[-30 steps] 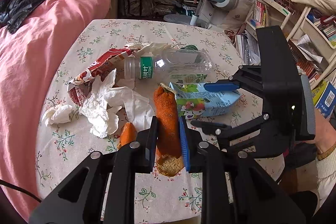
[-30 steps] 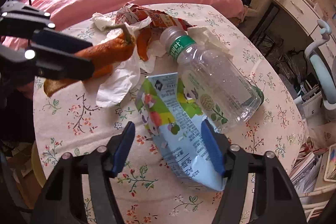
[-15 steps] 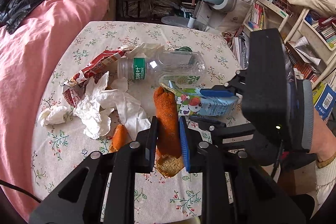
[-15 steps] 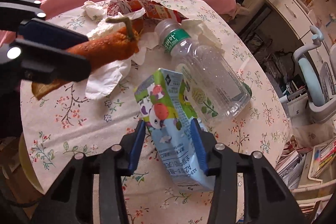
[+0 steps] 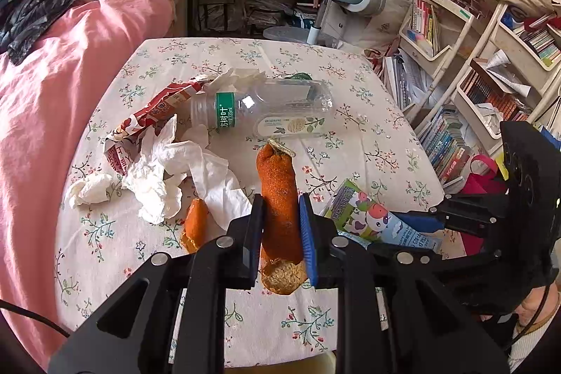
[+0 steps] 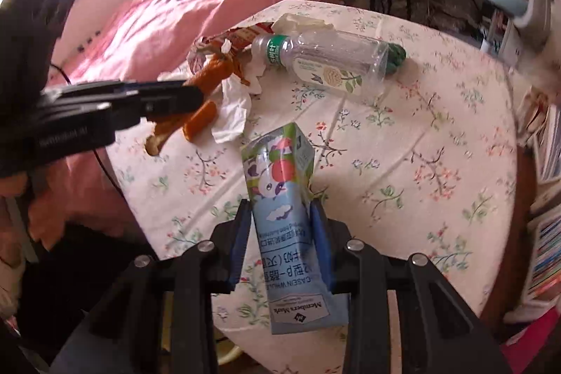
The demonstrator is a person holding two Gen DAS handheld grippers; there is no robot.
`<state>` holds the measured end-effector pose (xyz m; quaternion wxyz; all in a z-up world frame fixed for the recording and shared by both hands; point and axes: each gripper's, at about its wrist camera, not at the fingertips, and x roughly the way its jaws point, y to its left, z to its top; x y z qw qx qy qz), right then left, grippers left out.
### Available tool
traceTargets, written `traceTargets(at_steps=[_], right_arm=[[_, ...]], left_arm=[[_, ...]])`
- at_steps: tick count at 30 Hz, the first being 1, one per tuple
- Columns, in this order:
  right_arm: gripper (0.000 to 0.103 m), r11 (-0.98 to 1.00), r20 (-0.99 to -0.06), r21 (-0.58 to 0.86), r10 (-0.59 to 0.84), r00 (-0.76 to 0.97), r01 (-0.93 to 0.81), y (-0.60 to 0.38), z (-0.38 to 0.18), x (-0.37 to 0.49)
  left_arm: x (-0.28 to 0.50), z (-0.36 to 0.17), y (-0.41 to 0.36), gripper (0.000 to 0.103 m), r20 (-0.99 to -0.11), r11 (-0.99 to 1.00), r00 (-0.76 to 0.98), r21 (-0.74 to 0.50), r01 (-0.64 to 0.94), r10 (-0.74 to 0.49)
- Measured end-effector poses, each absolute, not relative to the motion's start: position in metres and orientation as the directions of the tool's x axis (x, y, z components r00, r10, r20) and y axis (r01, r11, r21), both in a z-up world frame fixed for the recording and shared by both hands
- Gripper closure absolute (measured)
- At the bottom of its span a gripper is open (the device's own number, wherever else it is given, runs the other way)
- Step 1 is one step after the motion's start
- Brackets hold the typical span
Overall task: Collect trash
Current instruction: 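Lift both held items and carry them down toward the yellow bin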
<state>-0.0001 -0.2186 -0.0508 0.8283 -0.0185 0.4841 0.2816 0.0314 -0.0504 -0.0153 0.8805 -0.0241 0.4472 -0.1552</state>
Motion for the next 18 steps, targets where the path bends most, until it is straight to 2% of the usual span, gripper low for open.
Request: traceTargets(at_steps=[5,8,12,18], right_arm=[[0.070,0.856,-0.795,0.310,0.472,0.382,-0.413,-0.225,-0.055,0.006],[0.068,0.883,-0.843,0.215,0.383,0.376,-0.417,-0.215,-0.067,0.006],[0.068,0.888,-0.839,0.172,0.359,0.408,-0.427,-0.211,-0.069,0.000],[0.069,0.857,-0.777,0.270,0.463,0.426,-0.438,-0.208,-0.053,-0.012]], left_arm=[[0.024,-0.017,-0.050,0.083,-0.784,0.950,0.551,-0.162,0.265,-0.287],[0.021,-0.020,-0.047,0.083,-0.788,0.952,0.548,-0.157,0.261,-0.280],[0.017,-0.018,-0.042,0.083,-0.784,0.954,0.555,-0.156,0.257,-0.278],[0.004,-0.015,-0.039,0.083,-0.773,0.953,0.571,-0.145,0.266,-0.277]])
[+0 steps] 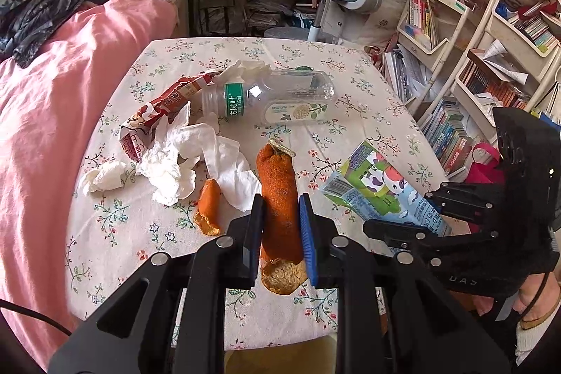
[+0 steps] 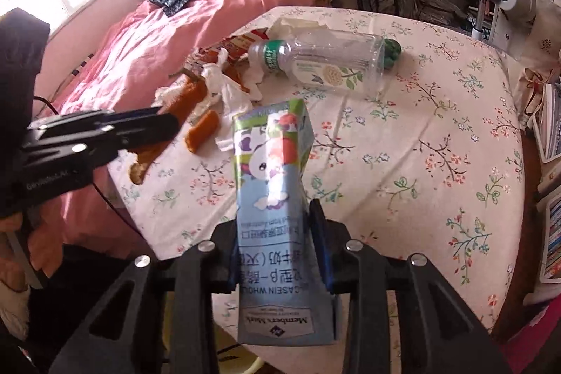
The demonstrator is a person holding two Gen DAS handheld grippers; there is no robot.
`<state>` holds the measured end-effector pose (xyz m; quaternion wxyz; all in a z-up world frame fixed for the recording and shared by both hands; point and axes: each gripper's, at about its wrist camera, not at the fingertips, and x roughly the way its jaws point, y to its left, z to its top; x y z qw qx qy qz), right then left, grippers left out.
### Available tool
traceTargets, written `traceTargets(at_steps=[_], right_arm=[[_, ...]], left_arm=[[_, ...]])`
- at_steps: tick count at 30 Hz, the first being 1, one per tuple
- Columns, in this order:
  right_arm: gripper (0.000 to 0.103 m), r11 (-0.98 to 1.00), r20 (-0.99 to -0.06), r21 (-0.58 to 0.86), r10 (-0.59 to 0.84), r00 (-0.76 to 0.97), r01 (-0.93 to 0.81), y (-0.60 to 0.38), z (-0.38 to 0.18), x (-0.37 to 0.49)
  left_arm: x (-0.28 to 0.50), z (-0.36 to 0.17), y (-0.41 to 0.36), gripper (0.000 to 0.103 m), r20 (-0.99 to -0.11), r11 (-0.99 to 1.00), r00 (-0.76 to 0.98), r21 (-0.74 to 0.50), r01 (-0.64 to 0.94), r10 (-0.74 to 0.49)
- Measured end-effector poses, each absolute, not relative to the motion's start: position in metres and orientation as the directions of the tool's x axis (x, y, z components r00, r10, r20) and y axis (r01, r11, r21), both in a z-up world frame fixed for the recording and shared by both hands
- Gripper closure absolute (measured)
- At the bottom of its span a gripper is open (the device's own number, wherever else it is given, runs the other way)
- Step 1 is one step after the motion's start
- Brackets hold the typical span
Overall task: Collect trash
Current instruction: 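Lift both held items and carry them down toward the yellow bin, then open the right tool over the bin while the left tool releases the bread stick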
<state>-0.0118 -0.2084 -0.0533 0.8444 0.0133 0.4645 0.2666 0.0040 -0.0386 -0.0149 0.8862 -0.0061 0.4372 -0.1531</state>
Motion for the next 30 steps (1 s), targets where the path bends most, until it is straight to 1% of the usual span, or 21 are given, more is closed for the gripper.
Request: traceTargets(at_steps=[3,7,12,15,18,22,23,24,25,27,29,30], right_arm=[[0.069,0.830,-0.732,0.311,0.520,0.441,-0.463,-0.198,-0.043,-0.033],[0.069,0.768,-0.647,0.382,0.620,0.445,-0.514,-0.178,-0.044,-0.079],[0.070,0.706,-0.609,0.434,0.688,0.394,-0.561,-0.150,-0.064,-0.120],[0.071,0.696,-0.653,0.441,0.682,0.329,-0.567,-0.137,-0.083,-0.130],[0.071,0.704,-0.686,0.426,0.660,0.304,-0.568,-0.129,-0.095,-0.146],[0.070,0.758,-0.755,0.380,0.585,0.295,-0.529,-0.133,-0.111,-0.154],[0.067,0.769,-0.774,0.381,0.569,0.278,-0.514,-0.134,-0.117,-0.152],[0.055,0.781,-0.787,0.382,0.555,0.269,-0.494,-0.137,-0.121,-0.151],[0.049,0.802,-0.798,0.373,0.534,0.280,-0.467,-0.142,-0.123,-0.150],[0.049,0.818,-0.808,0.358,0.513,0.290,-0.450,-0.149,-0.121,-0.150],[0.046,0.841,-0.814,0.325,0.481,0.324,-0.433,-0.157,-0.115,-0.155],[0.039,0.853,-0.817,0.310,0.465,0.341,-0.421,-0.161,-0.112,-0.156]], left_arm=[[-0.010,-0.011,-0.029,0.083,-0.764,0.957,0.585,-0.148,0.251,-0.272],[-0.034,-0.010,-0.012,0.083,-0.762,0.966,0.598,-0.144,0.214,-0.246],[-0.069,-0.012,0.003,0.084,-0.756,0.973,0.613,-0.157,0.167,-0.228],[-0.087,-0.017,0.007,0.083,-0.764,0.975,0.606,-0.156,0.160,-0.222],[-0.106,-0.024,0.007,0.083,-0.777,0.975,0.590,-0.157,0.157,-0.220],[-0.123,-0.035,0.009,0.083,-0.800,0.974,0.556,-0.165,0.156,-0.225],[-0.126,-0.038,0.008,0.083,-0.808,0.974,0.544,-0.167,0.154,-0.225],[-0.130,-0.041,0.007,0.083,-0.815,0.974,0.534,-0.167,0.152,-0.223],[-0.134,-0.044,0.006,0.083,-0.824,0.973,0.519,-0.172,0.152,-0.227],[-0.142,-0.051,0.001,0.083,-0.839,0.970,0.489,-0.183,0.157,-0.238],[-0.150,-0.062,-0.005,0.083,-0.857,0.966,0.450,-0.198,0.164,-0.252],[-0.153,-0.067,-0.007,0.083,-0.864,0.963,0.428,-0.212,0.163,-0.263]])
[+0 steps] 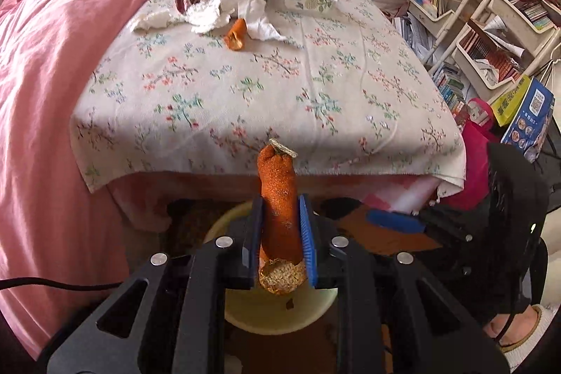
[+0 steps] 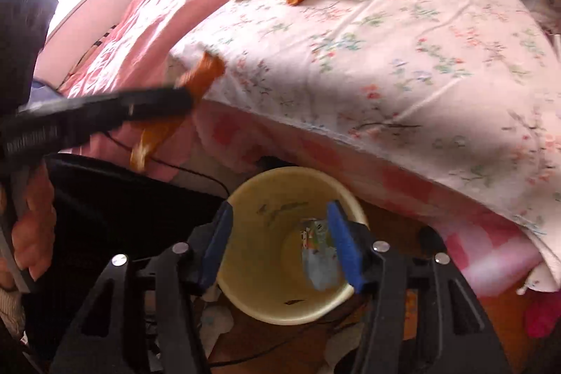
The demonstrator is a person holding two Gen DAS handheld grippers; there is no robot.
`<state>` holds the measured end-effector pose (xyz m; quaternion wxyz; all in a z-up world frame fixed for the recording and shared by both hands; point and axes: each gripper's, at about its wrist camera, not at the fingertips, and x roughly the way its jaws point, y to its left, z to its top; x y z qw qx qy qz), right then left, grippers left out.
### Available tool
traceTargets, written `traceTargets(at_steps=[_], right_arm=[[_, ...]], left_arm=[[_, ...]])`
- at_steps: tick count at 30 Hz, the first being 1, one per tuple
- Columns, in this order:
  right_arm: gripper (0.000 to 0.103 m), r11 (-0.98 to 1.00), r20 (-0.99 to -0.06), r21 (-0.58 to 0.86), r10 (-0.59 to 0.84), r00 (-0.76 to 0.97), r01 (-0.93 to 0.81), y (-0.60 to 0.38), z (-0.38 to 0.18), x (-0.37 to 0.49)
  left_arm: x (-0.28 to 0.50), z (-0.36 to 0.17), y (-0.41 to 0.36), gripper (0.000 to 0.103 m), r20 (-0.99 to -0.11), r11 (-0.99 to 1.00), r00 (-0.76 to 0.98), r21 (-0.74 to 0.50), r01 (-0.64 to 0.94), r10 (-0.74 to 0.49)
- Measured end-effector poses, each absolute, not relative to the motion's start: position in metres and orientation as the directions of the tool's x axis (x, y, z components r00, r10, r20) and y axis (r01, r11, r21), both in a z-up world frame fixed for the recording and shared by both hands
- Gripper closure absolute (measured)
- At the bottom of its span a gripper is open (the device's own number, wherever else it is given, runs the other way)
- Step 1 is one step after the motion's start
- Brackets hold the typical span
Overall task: Collect trash
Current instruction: 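Open the right tool over the bin while the left tool releases the bread stick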
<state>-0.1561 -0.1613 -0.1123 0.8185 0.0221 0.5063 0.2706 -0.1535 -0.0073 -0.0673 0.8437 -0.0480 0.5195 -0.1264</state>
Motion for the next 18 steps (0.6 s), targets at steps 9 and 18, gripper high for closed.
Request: traceTargets(at_steps=[9,18], right_arm=[[0.007,0.976,-0.803,0.011,0.139,0.579,-0.218,-0.192,-0.091,-0.155],[0.007,0.979,-0.749,-0.012,0.126,0.651,-0.204,-0.199,-0.066,-0.142]], left_arm=[[-0.159,-0.092,-0.018,0.052,-0.903,0.960,0.331,-0.237,0.148,-0.274],[-0.142,-0.044,-0.010,0.027,-0.795,0.982,0.578,-0.150,0.111,-0.186]])
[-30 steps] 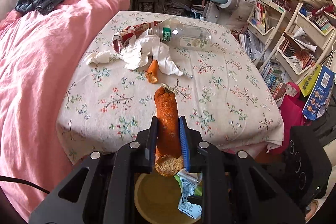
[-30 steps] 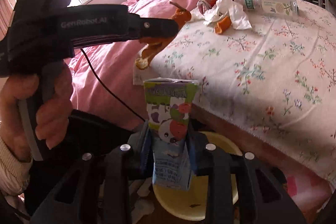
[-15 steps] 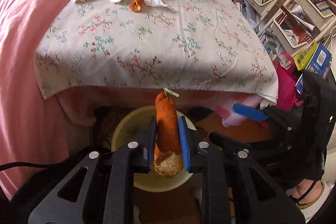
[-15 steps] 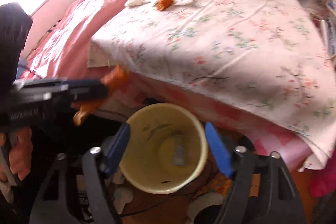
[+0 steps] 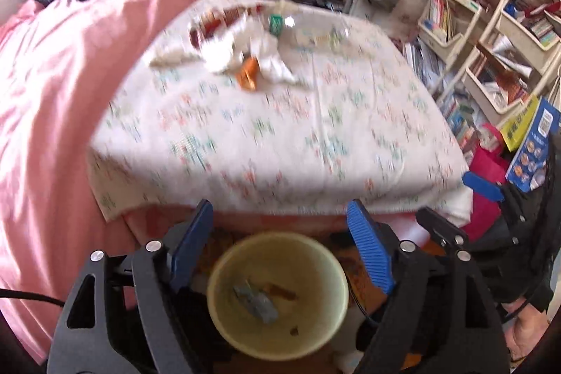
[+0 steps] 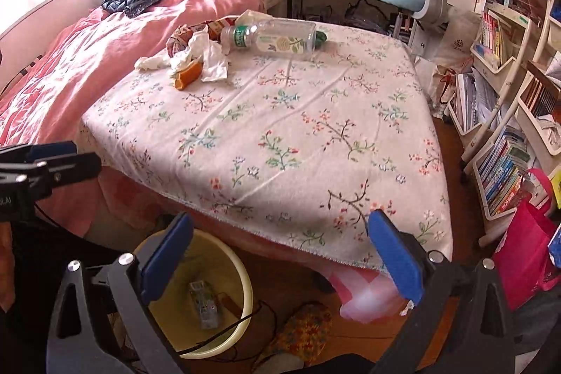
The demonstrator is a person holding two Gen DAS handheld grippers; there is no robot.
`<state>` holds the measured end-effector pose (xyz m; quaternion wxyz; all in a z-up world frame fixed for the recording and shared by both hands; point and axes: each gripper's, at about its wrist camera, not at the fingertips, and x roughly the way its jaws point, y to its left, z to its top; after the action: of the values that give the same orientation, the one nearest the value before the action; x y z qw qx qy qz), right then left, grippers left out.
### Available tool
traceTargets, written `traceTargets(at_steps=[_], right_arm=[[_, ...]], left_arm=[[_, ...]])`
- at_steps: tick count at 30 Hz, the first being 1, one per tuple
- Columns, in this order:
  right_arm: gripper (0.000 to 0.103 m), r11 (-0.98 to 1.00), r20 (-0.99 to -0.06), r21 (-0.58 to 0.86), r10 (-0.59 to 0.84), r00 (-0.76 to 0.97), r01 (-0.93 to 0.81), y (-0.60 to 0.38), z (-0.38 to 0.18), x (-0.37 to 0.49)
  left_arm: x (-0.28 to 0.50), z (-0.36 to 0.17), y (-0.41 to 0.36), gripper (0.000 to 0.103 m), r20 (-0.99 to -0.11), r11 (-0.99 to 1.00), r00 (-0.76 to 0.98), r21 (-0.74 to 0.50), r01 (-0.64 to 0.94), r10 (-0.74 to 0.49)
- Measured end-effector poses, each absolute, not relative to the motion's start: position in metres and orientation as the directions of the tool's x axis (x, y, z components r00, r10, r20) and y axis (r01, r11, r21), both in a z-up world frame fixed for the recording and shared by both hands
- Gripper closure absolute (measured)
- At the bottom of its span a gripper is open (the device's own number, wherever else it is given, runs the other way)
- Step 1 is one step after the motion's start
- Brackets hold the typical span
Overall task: Collect trash
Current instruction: 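Open the right tool over the bin while the left tool releases the bread stick, then move both open tools back over the table toward the crumpled tissues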
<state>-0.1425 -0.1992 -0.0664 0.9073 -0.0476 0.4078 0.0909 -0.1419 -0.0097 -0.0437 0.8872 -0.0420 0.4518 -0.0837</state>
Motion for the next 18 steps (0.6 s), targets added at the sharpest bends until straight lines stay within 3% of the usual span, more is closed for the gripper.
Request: traceTargets(at_steps=[7,14,18], right_arm=[[0.007,0.942,-0.734,-0.128,0.120,0.669,-0.309,-0.195,-0.049,-0.112],[0.007,0.959,-0.721,-0.026,0.178,0.670,-0.282,-0.202,-0.053,-0.096],[0.007,0.957,-0.716,-0.067,0.150,0.682,-0.281,-0.194,-0.051,-0.094]], left_arm=[[-0.095,-0.016,-0.001,0.027,-0.757,0.991,0.640,-0.110,0.074,-0.132],[-0.073,-0.016,0.000,0.027,-0.741,0.996,0.664,-0.078,0.054,-0.094],[-0.070,-0.022,-0.004,0.027,-0.751,0.994,0.652,-0.083,0.067,-0.107]])
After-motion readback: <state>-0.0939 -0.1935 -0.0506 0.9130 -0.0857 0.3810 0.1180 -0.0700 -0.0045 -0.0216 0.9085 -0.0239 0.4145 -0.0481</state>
